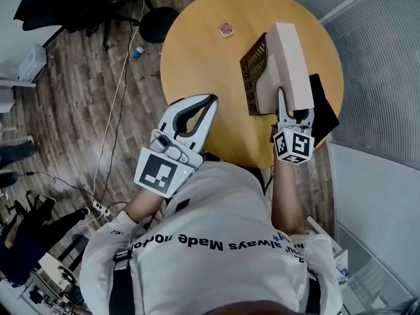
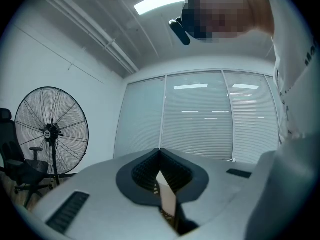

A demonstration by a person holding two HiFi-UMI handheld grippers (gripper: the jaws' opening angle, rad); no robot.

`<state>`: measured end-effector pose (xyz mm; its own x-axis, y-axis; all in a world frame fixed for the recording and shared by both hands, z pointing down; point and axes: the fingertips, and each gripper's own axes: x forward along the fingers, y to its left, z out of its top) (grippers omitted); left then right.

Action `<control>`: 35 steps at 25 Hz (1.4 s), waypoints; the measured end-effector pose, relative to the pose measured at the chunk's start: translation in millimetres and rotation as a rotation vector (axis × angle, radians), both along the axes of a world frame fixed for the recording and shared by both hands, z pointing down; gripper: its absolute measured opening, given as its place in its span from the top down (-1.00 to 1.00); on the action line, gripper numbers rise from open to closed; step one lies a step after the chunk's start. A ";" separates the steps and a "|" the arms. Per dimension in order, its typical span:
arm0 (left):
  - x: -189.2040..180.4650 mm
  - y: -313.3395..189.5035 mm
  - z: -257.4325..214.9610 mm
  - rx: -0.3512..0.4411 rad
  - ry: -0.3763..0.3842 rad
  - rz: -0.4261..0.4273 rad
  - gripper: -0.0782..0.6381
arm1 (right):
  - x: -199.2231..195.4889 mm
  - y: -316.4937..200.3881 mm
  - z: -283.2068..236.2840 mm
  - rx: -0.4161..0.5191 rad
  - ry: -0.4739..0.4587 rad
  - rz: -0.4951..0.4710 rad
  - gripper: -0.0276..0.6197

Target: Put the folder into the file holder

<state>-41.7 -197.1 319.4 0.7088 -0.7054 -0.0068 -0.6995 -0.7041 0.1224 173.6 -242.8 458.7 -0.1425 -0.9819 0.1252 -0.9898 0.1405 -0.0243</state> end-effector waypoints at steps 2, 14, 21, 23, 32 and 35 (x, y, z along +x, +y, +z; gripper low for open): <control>0.4 -0.2 -0.1 0.000 -0.001 -0.001 0.71 | 0.6 -0.3 1.2 0.000 -0.001 0.000 0.03; 1.8 -0.7 2.7 0.003 -0.006 0.003 0.71 | -0.2 1.3 12.7 -0.007 -0.004 0.002 0.02; 2.2 -2.3 2.1 0.007 0.005 -0.002 0.71 | -0.5 0.5 17.3 -0.010 -0.003 0.001 0.02; 2.3 -2.5 -1.4 0.031 0.019 -0.002 0.71 | -0.5 0.9 19.1 -0.012 -0.003 0.001 0.02; 1.7 -1.3 5.1 0.008 -0.013 0.006 0.71 | 0.9 1.0 27.1 -0.024 -0.003 0.002 0.02; 2.1 -1.5 2.2 0.023 -0.002 0.004 0.71 | 1.1 1.0 29.7 -0.030 -0.001 0.002 0.02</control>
